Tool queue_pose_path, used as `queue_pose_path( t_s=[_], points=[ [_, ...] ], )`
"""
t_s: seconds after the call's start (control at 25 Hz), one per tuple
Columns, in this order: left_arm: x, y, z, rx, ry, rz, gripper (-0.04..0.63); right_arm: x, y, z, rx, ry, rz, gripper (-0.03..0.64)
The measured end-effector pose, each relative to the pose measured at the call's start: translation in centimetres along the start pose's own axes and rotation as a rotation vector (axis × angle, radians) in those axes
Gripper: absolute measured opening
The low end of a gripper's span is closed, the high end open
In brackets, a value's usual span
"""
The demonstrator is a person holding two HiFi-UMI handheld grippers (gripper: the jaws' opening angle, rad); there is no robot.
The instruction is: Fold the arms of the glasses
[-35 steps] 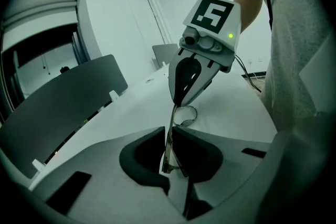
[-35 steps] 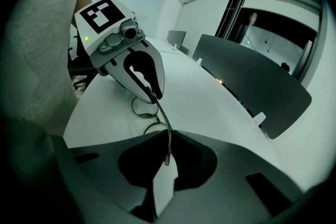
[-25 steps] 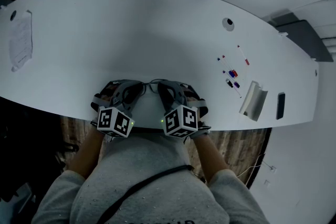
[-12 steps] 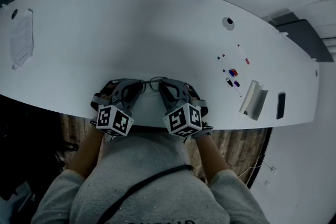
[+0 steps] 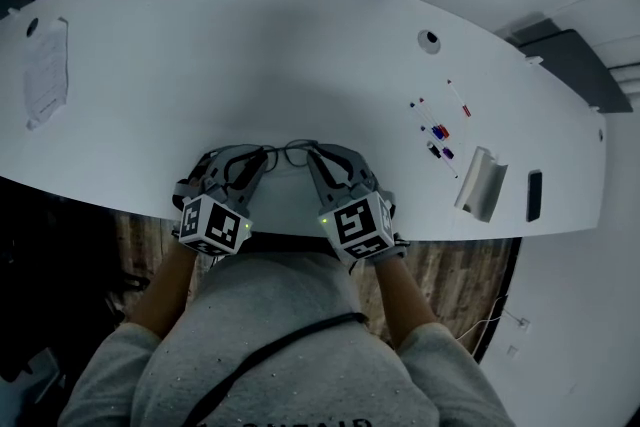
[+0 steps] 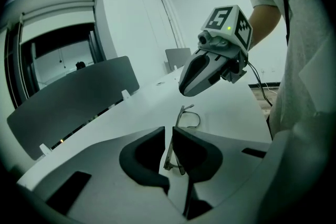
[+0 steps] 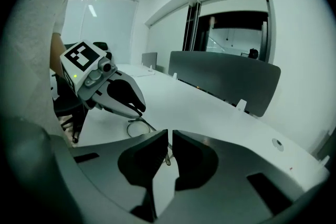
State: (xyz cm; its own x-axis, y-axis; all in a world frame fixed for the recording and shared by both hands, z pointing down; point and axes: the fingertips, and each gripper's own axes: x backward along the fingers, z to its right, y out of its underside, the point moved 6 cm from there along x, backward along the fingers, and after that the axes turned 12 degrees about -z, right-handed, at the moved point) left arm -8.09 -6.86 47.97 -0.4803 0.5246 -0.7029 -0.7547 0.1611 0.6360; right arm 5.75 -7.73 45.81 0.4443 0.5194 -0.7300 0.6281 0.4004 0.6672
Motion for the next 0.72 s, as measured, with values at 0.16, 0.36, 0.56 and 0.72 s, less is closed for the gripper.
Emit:
queue_pose_path(
  t_s=[0.16, 0.36, 0.56, 0.72],
  points=[
    [1.0, -0.3, 0.3, 0.060, -0.011, 0.027, 0.054, 1.0, 0.1, -0.7, -0.062, -0.005, 0.026, 0.032],
    [2.6, -0.5, 0.7, 0.176, -0.036, 0.077, 0.044, 2.1, 0.6, -1.7, -0.129, 0.019, 0.031, 0.028],
    [4.7, -0.8, 1.3, 0.253, -0.057, 0.137, 0.022, 4.0, 0.5, -3.2, -0.213, -0.006, 0.092, 0.021],
    [6.6, -0.8, 2.5, 0.319, -0.041, 0.200, 0.015, 6.0, 0.4, -4.9, -0.237, -0.020, 0.147, 0.021]
  ],
)
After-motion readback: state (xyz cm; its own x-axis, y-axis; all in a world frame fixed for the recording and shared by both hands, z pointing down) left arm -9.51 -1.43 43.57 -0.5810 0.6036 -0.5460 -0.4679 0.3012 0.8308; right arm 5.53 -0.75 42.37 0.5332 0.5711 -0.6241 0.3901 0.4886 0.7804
